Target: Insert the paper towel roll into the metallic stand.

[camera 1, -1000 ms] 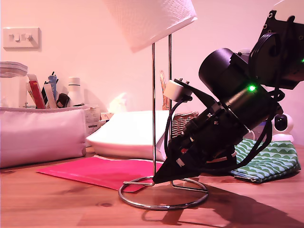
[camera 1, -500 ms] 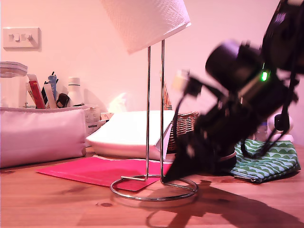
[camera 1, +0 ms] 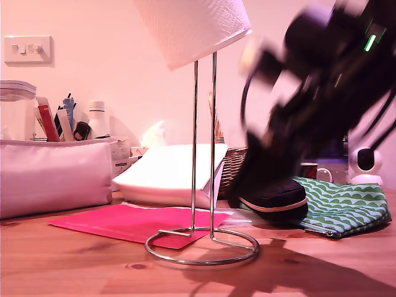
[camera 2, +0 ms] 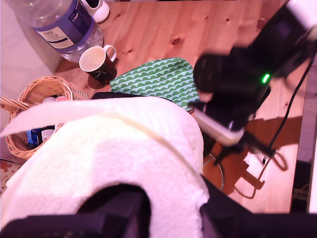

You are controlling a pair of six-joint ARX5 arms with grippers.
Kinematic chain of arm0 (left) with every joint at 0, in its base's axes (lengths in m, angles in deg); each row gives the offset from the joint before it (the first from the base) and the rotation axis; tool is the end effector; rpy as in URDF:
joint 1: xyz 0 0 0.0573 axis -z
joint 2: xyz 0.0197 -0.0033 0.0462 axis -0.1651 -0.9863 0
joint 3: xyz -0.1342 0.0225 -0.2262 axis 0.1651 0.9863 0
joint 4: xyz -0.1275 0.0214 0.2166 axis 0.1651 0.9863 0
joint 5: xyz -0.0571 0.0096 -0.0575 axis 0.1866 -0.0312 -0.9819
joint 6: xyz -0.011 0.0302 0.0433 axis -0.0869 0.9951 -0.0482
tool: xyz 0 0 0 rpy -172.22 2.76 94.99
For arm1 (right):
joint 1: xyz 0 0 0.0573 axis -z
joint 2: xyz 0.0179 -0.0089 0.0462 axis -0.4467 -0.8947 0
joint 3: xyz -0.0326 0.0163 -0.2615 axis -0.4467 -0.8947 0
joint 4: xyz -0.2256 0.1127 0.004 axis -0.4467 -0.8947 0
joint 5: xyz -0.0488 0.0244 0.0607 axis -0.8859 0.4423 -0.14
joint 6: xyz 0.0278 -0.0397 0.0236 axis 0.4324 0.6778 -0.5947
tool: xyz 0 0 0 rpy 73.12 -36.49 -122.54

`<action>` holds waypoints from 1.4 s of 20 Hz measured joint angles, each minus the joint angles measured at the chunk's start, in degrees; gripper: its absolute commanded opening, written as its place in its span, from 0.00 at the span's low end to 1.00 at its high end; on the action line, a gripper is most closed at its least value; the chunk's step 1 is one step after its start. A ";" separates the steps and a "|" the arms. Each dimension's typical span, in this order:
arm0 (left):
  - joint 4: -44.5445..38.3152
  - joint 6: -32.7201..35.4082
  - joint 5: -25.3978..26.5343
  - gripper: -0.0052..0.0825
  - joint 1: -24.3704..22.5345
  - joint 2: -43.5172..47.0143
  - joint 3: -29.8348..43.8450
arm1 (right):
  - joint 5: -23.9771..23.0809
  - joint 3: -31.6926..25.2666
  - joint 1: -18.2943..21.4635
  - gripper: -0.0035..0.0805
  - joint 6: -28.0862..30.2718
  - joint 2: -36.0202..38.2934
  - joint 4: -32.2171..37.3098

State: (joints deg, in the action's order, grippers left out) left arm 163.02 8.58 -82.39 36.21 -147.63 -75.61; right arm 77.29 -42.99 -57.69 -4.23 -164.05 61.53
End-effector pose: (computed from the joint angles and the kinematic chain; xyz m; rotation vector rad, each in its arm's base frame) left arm 0.1715 -0.1807 0.4901 0.6786 0.5382 -1.0457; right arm 0.2245 0.1498 0.1774 -0.3947 0.6678 1.0677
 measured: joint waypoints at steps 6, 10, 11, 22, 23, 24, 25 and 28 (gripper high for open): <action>0.11 -0.87 1.25 0.03 0.04 0.00 0.00 | -5.01 0.00 0.04 0.28 -0.39 10.54 -9.35; 0.11 -0.98 1.25 0.03 0.04 0.00 0.00 | -6.60 0.00 0.07 0.28 -1.70 13.55 -12.87; 0.11 -0.98 1.27 0.03 0.04 0.00 0.00 | -6.67 0.02 0.04 0.28 -1.73 14.21 -13.00; 0.13 -3.45 1.22 0.16 0.04 0.00 0.00 | -6.73 0.02 0.04 0.28 -1.92 15.87 -14.01; 0.11 -3.63 1.20 0.19 0.04 0.00 0.00 | -6.71 0.02 0.04 0.28 -1.90 15.87 -14.01; 0.11 -4.00 1.18 0.23 0.04 0.00 0.00 | -6.73 0.02 0.04 0.28 -1.92 15.87 -14.01; 0.11 -4.11 1.16 0.25 0.04 0.00 0.00 | -6.71 0.02 0.04 0.28 -1.92 15.87 -14.03; 0.13 -4.24 1.07 0.27 0.04 0.00 0.00 | -6.73 0.02 0.04 0.28 -1.90 15.87 -14.01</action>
State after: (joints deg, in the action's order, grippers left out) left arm 163.16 4.34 -81.32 36.25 -147.63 -75.61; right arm 70.56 -42.97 -57.65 -6.14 -148.18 47.52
